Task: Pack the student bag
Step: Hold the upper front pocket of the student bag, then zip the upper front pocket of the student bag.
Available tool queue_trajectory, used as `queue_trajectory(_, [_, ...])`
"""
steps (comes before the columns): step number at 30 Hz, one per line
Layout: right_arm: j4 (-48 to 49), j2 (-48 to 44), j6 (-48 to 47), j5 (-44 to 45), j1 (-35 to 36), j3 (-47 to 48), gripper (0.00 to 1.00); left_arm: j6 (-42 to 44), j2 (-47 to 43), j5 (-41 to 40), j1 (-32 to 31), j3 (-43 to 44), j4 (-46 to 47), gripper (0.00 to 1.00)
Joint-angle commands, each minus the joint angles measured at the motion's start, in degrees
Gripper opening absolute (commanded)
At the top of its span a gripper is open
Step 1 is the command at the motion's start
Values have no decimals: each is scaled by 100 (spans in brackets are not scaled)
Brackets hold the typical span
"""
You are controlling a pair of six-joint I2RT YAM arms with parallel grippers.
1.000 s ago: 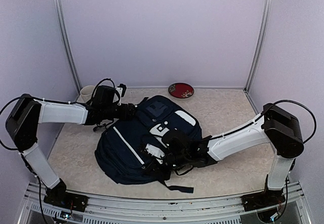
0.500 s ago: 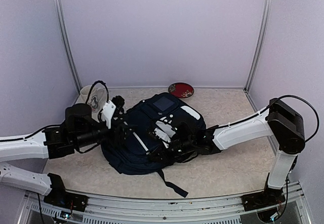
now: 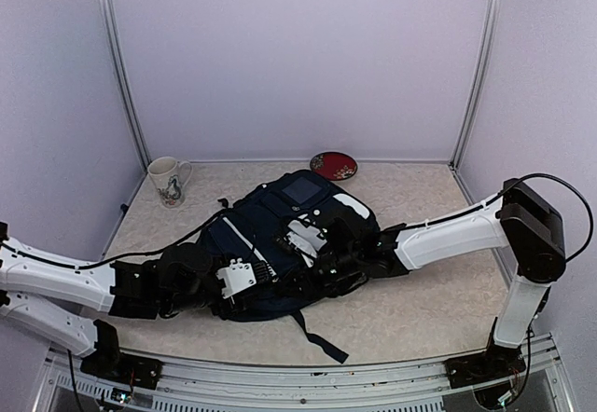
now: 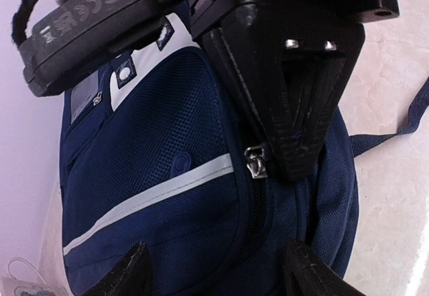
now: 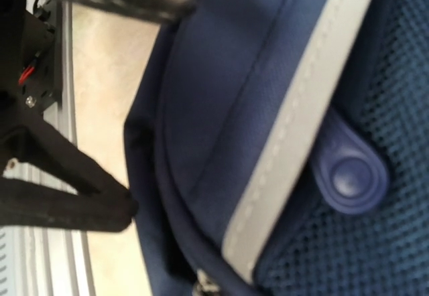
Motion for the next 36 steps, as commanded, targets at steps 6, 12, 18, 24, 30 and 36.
queue_trajectory(6, [-137,-262,95,107,-160,284,0,897,579,106,113,106,340,45])
queue_trajectory(12, [-1448,-413,-83,1081,-158,535,0,1151,963,-175,140,289,232,0])
queue_trajectory(18, [-3453,-588,-574,2675,-199,820,0,1084,604,-251,112,167,45,0])
queue_trajectory(24, [-4560,-604,-846,3907,-451,964,0,1026,475,-252,44,212,-202,0])
queue_trajectory(30, [-4615,-657,-1235,3886,-706,1046,0,920,528,-210,14,291,-482,0])
queue_trajectory(36, [-4608,-481,-1589,4015,-942,1186,0,871,520,-124,4,299,-517,0])
